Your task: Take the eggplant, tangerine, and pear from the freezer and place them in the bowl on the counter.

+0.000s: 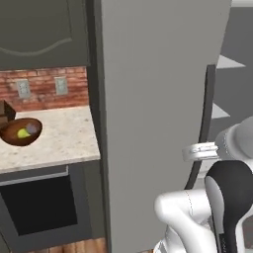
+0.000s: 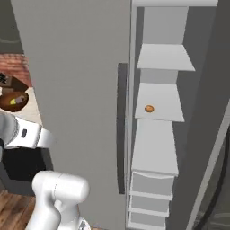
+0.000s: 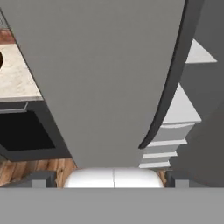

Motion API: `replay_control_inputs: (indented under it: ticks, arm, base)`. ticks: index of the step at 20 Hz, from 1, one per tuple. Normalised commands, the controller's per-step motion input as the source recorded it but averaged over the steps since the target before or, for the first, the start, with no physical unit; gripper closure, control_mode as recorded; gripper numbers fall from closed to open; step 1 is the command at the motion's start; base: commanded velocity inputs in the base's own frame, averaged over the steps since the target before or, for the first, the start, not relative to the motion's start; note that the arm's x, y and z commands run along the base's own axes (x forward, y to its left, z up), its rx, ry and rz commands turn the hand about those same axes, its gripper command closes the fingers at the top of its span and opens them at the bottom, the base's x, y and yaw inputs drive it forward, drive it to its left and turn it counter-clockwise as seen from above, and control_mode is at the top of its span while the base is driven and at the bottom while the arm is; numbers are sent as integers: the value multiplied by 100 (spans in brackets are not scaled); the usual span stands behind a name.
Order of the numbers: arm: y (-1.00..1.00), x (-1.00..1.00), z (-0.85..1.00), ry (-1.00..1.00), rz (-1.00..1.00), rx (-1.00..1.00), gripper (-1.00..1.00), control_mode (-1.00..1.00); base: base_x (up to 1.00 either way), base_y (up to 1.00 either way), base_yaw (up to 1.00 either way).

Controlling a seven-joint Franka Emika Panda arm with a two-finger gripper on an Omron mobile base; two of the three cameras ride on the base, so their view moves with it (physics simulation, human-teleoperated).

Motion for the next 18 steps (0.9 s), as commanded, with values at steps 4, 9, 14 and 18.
replay_control_inputs:
  ticks: [4, 9, 14, 18]
  arm:
    - [0, 0, 0, 0, 0, 0, -100, 100]
    - [0, 0, 0, 0, 0, 0, -100, 100]
    - [0, 0, 0, 0, 0, 0, -100, 100]
    - [0, 0, 0, 0, 0, 0, -100, 100]
  base:
    - [32, -81, 0]
    - [54, -64, 0]
    - [88, -7, 0]
    - [98, -15, 0]
